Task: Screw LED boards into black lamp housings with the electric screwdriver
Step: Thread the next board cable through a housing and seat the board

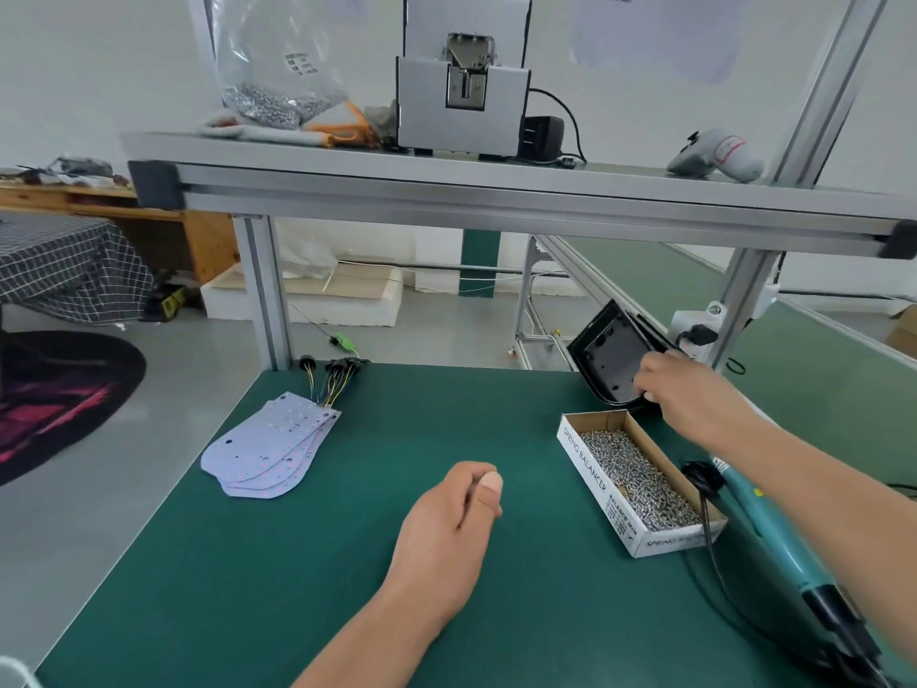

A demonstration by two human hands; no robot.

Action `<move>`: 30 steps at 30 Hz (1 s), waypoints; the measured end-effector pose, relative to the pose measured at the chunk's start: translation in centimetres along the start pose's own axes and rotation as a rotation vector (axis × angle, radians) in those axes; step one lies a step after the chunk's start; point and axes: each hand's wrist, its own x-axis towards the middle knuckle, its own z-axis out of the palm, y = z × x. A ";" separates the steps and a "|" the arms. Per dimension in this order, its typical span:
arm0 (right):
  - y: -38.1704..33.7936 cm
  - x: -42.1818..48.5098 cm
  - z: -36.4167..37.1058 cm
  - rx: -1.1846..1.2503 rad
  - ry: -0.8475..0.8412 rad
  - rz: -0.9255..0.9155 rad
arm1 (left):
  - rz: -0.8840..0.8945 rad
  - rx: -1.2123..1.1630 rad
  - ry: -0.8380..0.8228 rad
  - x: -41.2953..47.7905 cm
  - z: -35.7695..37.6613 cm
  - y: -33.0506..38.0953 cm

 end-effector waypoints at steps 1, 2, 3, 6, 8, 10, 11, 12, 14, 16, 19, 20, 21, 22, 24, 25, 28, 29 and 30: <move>0.2 -0.1 0.0 0.027 0.032 0.000 | 0.000 0.002 -0.001 0.0 0.0 0.0; 0.3 -0.3 -0.2 0.059 0.066 -0.005 | -0.002 0.004 0.001 0.1 0.0 -0.1; 0.3 -0.4 -0.3 0.097 0.104 -0.012 | -0.003 0.005 0.003 0.1 0.1 -0.1; -0.6 -1.1 -1.2 0.211 0.240 -0.042 | -0.012 -0.014 0.015 0.1 0.1 -0.2; -2.1 -1.9 -2.1 0.269 0.340 -0.060 | -0.020 -0.030 0.035 0.2 0.1 -0.2; -4.4 -3.2 -3.1 0.318 0.460 -0.068 | -0.026 -0.040 0.070 0.4 0.1 -0.3; -5.7 -4.1 -3.6 0.343 0.522 -0.075 | -0.030 -0.046 0.093 0.5 0.1 -0.3; -7.1 -5.0 -4.1 0.375 0.574 -0.081 | -0.035 -0.054 0.121 0.6 -0.1 -0.3; -10.1 -7.0 -4.9 0.461 0.630 -0.078 | -0.051 -0.075 0.181 0.8 -0.8 -0.2; -12.8 -8.8 -5.4 0.553 0.631 -0.073 | -0.062 -0.080 0.265 1.2 -2.0 -0.2; -16.0 -11.2 -5.7 0.612 0.568 -0.126 | -0.079 -0.033 0.440 1.9 -4.9 -0.4; -16.9 -11.9 -5.8 0.608 0.550 -0.164 | -0.091 -0.012 0.498 2.1 -6.0 -0.6; -17.7 -12.6 -5.8 0.600 0.537 -0.210 | -0.103 0.005 0.557 2.3 -7.2 -0.8; -18.4 -13.1 -5.9 0.591 0.515 -0.254 | -0.111 0.025 0.615 2.5 -8.3 -1.1; -19.4 -14.1 -6.1 0.572 0.478 -0.324 | -0.127 0.102 0.735 2.7 -10.5 -1.6; -19.8 -14.5 -6.1 0.562 0.473 -0.347 | -0.143 0.158 0.793 2.8 -11.6 -1.9; -20.8 -15.2 -6.1 0.553 0.494 -0.421 | -0.283 0.378 0.892 2.7 -14.1 -3.0; -21.1 -15.4 -6.0 0.555 0.509 -0.449 | -0.341 0.427 0.887 2.6 -14.7 -3.4; -21.3 -15.5 -6.0 0.549 0.512 -0.461 | -0.390 0.459 0.868 2.6 -15.1 -3.8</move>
